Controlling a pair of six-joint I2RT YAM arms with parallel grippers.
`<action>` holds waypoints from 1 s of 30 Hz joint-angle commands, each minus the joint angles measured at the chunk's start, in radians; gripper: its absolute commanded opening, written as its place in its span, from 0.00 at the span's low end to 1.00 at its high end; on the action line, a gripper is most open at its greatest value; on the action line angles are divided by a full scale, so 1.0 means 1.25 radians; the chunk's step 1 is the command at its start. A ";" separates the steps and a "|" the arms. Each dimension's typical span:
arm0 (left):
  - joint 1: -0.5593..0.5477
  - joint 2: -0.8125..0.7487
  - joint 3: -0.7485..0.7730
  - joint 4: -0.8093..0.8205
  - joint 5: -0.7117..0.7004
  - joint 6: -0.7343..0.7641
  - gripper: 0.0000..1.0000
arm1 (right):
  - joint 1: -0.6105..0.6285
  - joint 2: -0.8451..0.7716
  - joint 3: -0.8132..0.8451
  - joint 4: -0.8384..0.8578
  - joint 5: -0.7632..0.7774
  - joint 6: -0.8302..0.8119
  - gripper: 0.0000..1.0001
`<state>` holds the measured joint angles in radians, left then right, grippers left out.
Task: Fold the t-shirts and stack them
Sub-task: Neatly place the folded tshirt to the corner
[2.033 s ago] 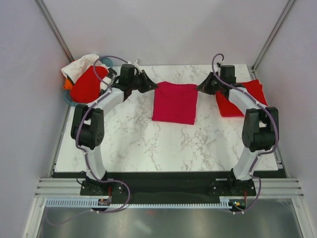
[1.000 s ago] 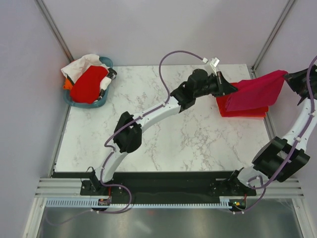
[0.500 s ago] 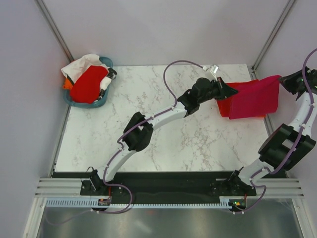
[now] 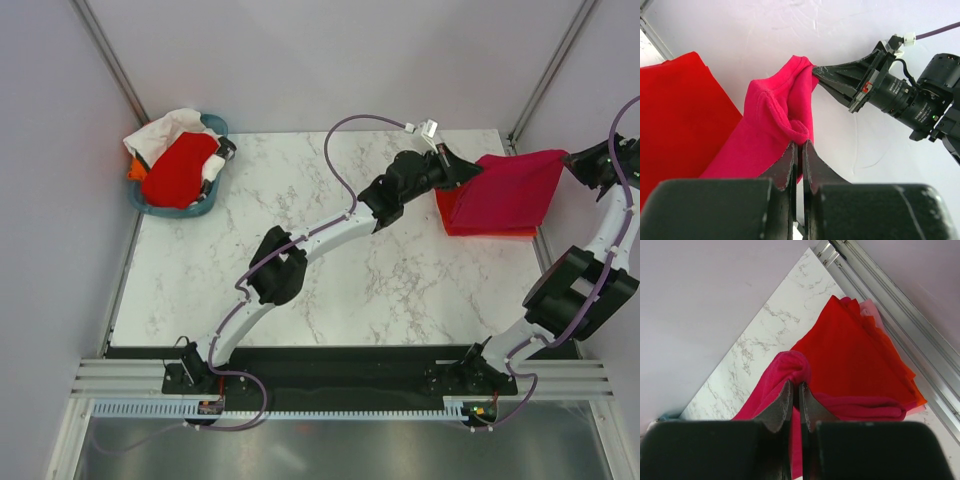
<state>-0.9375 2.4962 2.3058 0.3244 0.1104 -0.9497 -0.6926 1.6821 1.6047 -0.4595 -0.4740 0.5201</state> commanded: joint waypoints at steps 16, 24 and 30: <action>0.028 0.074 0.077 0.068 -0.042 -0.058 0.02 | 0.018 0.115 0.065 0.061 0.059 0.059 0.00; 0.041 0.115 0.088 0.099 -0.080 -0.093 0.02 | 0.036 0.161 0.093 0.089 0.060 0.071 0.00; 0.054 0.170 0.110 0.123 -0.141 -0.134 0.02 | 0.059 0.222 0.132 0.111 0.070 0.080 0.00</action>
<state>-0.8806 2.6678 2.3806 0.4057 0.0071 -1.0595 -0.5972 1.8870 1.7210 -0.3737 -0.4671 0.5480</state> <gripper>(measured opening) 0.062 0.094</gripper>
